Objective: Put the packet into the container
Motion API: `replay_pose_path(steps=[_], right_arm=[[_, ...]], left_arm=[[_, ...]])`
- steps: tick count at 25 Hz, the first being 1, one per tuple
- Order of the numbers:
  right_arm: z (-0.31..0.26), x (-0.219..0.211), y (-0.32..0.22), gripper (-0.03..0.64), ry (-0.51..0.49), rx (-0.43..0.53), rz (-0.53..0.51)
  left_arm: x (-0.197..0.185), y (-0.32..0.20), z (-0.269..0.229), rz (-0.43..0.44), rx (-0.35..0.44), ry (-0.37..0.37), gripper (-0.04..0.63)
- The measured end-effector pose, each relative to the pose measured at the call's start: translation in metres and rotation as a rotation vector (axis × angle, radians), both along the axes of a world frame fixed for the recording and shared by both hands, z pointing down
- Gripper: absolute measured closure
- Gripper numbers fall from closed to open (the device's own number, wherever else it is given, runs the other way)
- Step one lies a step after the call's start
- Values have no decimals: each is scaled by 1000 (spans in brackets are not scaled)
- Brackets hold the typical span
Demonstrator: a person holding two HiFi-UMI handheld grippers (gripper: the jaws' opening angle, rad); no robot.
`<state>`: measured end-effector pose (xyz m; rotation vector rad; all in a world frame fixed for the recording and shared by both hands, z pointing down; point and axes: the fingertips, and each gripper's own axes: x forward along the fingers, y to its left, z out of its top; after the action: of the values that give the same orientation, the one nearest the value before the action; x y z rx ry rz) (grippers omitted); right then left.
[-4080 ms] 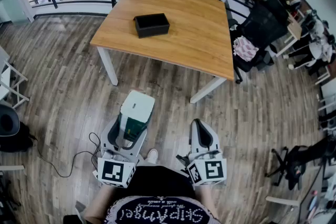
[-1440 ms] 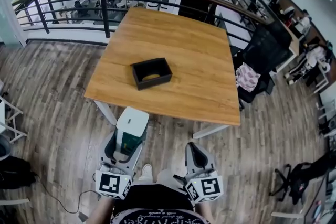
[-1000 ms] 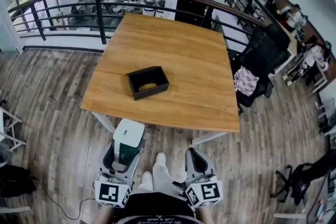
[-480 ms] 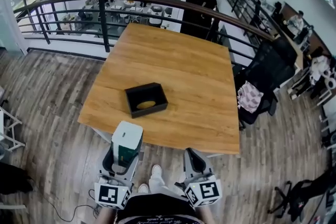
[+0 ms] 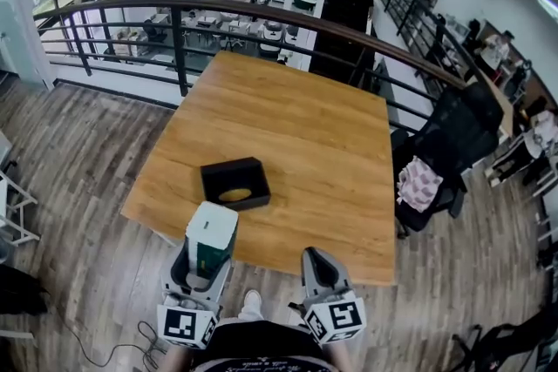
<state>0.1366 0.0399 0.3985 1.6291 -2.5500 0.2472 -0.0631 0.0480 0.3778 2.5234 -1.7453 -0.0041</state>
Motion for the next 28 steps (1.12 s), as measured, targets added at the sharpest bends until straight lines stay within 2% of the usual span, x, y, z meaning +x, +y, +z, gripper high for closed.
replay_pose_path(steps=[7,14,22,28], right_arm=[[2,13,-10,577,-11,11,-12],[3,7,-14,577,-32,5,-32],[1,-10,-39,576,-35,-10,-4],[1,-36,-75,577,-14,-28,17]], left_arm=[[18,-9,0,-15,11,7,238],[19,-13,1,-22,7,7,238],[-4,-41,1,-15,-5,19,238],[-33,-86,2,9,-11,27,238]])
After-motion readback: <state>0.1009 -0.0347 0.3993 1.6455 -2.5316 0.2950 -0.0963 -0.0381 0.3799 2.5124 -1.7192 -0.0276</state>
